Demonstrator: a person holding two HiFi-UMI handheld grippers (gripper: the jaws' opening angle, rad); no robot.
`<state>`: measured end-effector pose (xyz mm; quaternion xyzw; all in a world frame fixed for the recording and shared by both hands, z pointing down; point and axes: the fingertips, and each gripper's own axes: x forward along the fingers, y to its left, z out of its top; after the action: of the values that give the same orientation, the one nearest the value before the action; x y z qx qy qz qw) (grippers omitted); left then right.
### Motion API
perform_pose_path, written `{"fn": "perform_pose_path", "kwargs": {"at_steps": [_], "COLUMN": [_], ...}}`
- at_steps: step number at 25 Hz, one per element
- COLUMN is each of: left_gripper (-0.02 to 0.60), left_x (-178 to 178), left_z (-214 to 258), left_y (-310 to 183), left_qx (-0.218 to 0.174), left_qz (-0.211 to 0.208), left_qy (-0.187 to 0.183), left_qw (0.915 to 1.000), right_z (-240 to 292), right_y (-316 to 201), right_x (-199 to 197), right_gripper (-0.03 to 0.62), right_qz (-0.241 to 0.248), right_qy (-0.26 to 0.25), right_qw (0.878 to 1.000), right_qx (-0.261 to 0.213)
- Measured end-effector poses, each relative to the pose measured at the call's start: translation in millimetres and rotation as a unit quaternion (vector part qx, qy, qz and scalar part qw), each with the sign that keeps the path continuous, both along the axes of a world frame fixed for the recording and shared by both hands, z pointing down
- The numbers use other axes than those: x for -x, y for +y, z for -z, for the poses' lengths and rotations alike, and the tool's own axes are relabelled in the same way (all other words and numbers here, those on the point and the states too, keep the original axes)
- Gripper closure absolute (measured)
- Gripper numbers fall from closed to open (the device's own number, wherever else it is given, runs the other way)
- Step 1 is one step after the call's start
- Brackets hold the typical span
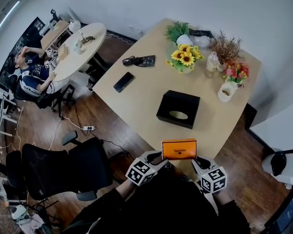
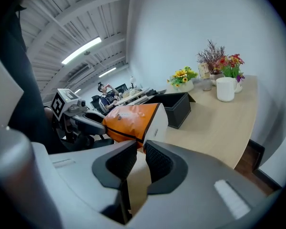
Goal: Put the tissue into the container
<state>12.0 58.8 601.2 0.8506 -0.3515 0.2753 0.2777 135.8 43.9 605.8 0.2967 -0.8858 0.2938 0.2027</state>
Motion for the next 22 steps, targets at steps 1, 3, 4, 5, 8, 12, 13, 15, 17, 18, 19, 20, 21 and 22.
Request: {"fn": "perform_pose_path", "kwargs": {"at_steps": [1, 3, 4, 5, 8, 12, 13, 15, 17, 18, 19, 20, 21, 22], "left_gripper": [0.437, 0.437, 0.437, 0.437, 0.437, 0.437, 0.437, 0.437, 0.439, 0.437, 0.437, 0.439, 0.439, 0.439], "left_x": [-0.2, 2.1, 4.7, 7.4, 13.2, 27.4, 31.5, 38.2, 43.1, 45.1, 46.8, 48.4, 49.8, 51.4], "left_z": [8.2, 24.9, 32.5, 39.3, 57.5, 80.8, 86.9, 98.0, 105.8, 108.1, 109.5, 110.3, 110.9, 111.3], "left_y": [-2.4, -8.2, -11.5, -15.4, -30.3, -54.6, -63.0, -82.4, -102.2, -112.0, -121.7, -131.2, -140.2, -148.5], "left_qx": [-0.009, -0.027, -0.033, -0.036, -0.042, -0.063, -0.069, -0.08, -0.09, -0.095, -0.1, -0.103, -0.106, -0.108], "left_qz": [0.0, -0.002, -0.004, -0.008, -0.028, -0.06, -0.067, -0.074, -0.078, -0.08, -0.082, -0.083, -0.084, -0.085], "left_qy": [0.001, 0.002, 0.004, 0.006, 0.021, 0.035, 0.039, 0.047, 0.052, 0.054, 0.056, 0.058, 0.059, 0.06], "left_qw": [1.0, 0.9996, 0.9995, 0.9993, 0.9985, 0.9956, 0.9946, 0.993, 0.9915, 0.9907, 0.9901, 0.9895, 0.989, 0.9887], "right_z": [8.5, 25.7, 34.9, 44.2, 66.1, 89.9, 95.6, 105.1, 111.5, 113.7, 115.4, 116.7, 117.4, 117.5], "right_y": [-2.5, -7.3, -9.9, -13.0, -23.3, -39.1, -44.6, -59.2, -76.9, -86.2, -95.5, -104.4, -112.7, -120.4], "right_x": [-0.3, 2.4, 4.9, 7.5, 13.1, 27.8, 31.8, 38.3, 43.0, 44.9, 46.6, 48.3, 49.8, 51.3], "right_gripper": [0.533, 0.534, 0.534, 0.534, 0.536, 0.536, 0.536, 0.536, 0.537, 0.537, 0.537, 0.537, 0.537, 0.537], "right_qz": [-0.003, -0.009, -0.01, -0.011, -0.015, -0.042, -0.051, -0.066, -0.079, -0.085, -0.09, -0.095, -0.099, -0.103], "right_qy": [-0.005, -0.011, -0.012, -0.012, -0.009, -0.009, -0.009, -0.006, -0.001, 0.001, 0.003, 0.005, 0.007, 0.009], "right_qw": [1.0, 1.0, 1.0, 0.999, 0.999, 0.998, 0.997, 0.996, 0.995, 0.994, 0.993, 0.993, 0.992, 0.992], "right_qx": [-0.007, -0.021, -0.027, -0.034, -0.048, -0.049, -0.051, -0.056, -0.063, -0.067, -0.069, -0.072, -0.074, -0.076]}}
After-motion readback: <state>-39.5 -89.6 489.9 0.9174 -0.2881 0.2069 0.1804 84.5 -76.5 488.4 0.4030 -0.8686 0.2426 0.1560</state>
